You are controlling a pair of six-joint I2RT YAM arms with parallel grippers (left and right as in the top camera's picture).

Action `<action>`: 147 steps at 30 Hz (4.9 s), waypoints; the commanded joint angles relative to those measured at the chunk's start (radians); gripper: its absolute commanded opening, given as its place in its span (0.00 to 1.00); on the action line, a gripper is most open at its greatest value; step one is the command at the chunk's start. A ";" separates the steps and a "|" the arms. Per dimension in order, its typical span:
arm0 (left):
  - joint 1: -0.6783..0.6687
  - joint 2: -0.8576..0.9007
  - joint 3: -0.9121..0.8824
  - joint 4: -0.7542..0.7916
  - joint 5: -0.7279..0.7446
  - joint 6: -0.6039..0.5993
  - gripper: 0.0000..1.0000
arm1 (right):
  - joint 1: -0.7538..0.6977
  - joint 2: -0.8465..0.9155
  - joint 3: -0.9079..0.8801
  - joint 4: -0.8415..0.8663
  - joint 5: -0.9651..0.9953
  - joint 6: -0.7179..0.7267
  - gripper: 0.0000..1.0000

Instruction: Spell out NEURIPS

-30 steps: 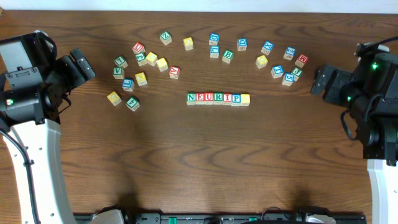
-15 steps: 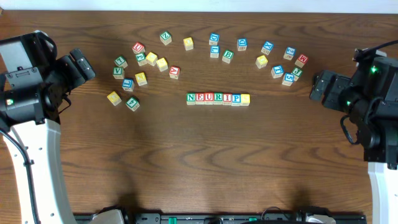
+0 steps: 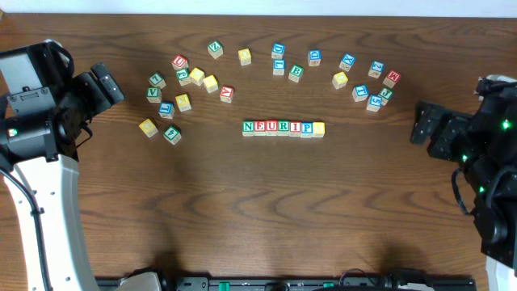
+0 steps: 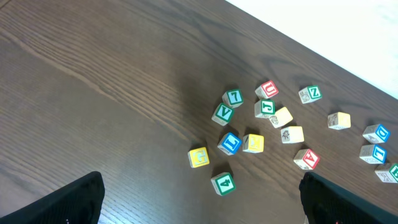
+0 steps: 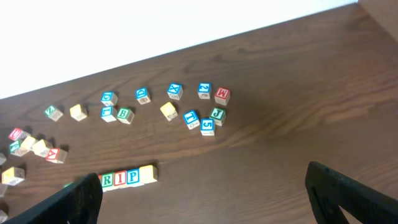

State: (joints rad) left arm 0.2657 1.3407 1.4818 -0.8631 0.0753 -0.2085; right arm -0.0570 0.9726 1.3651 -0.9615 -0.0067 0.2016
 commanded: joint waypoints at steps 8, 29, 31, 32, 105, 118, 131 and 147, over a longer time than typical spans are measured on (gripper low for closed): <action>0.004 -0.002 0.012 0.003 -0.002 0.003 0.99 | 0.005 -0.240 -0.188 0.164 0.080 -0.087 0.99; 0.004 -0.002 0.012 0.003 -0.002 0.003 0.99 | 0.005 -0.920 -1.239 1.035 0.082 -0.087 0.99; 0.004 -0.002 0.012 0.003 -0.002 0.003 0.99 | 0.005 -0.956 -1.270 1.037 0.078 -0.087 0.99; 0.004 -0.002 0.012 0.003 -0.002 0.003 0.99 | 0.005 -0.968 -1.279 1.036 0.075 -0.087 0.99; -0.010 -0.777 -1.023 0.675 0.017 0.172 0.99 | 0.005 -0.966 -1.360 0.889 0.030 -0.076 0.99; -0.102 -1.244 -1.438 0.789 0.017 0.414 0.99 | 0.005 -0.966 -1.360 0.889 0.030 -0.076 0.99; -0.101 -1.337 -1.478 0.798 0.002 0.414 0.99 | 0.005 -0.966 -1.360 0.890 0.030 -0.076 0.99; -0.101 -1.336 -1.478 0.798 0.002 0.414 0.99 | 0.005 -0.966 -1.360 0.889 0.030 -0.076 0.99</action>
State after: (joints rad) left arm 0.1680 0.0105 0.0341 -0.0525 0.0788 0.1886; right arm -0.0566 0.0120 0.0063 -0.0689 0.0254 0.1246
